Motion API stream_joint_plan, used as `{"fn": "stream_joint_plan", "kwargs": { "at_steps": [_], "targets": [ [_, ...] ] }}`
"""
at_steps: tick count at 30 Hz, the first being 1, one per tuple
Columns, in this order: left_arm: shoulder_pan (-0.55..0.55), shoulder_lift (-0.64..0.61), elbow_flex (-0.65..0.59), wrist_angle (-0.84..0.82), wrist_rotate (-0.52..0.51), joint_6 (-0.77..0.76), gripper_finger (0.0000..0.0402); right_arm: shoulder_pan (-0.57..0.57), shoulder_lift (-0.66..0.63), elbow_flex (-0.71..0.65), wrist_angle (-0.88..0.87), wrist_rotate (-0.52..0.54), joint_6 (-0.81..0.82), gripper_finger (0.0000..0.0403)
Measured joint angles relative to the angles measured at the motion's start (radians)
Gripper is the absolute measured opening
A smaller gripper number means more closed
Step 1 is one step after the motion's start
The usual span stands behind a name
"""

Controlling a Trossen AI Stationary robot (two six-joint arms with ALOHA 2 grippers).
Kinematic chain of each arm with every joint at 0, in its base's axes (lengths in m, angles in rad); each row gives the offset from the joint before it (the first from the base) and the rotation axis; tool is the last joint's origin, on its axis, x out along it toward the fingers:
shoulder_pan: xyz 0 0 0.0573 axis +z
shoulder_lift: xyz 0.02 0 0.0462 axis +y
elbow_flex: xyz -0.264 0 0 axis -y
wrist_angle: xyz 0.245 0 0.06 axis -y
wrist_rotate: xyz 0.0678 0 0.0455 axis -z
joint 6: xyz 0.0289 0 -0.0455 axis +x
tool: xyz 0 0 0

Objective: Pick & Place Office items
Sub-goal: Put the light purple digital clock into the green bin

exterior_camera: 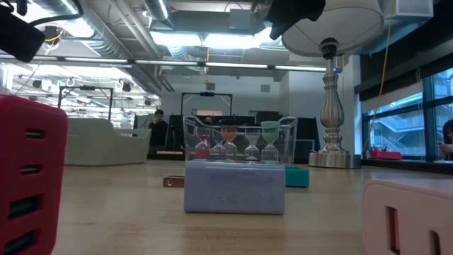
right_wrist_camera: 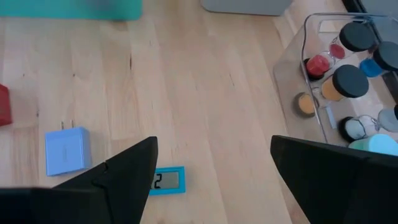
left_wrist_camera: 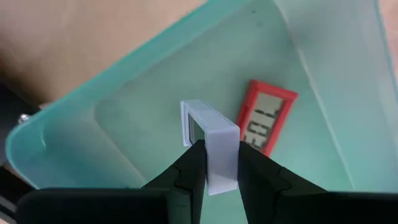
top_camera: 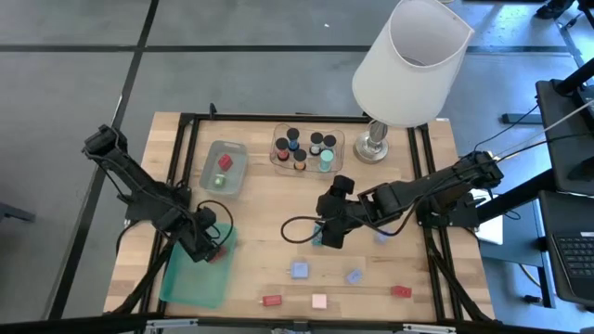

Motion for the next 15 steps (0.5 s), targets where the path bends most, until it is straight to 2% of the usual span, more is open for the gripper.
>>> {"fn": "stream_joint_plan", "kwargs": {
  "at_steps": [10, 15],
  "targets": [
    [0.019, 0.021, 0.0, -0.036, 0.013, -0.02, 0.0144, 0.0, 0.0, 0.0, 0.0, -0.01, -0.001, 0.0316],
    [0.064, 0.009, 0.033, -0.038, 0.073, 0.084, 0.017, -0.001, 0.0, 0.0, -0.001, -0.035, -0.001, 0.0316]
  ]
}}
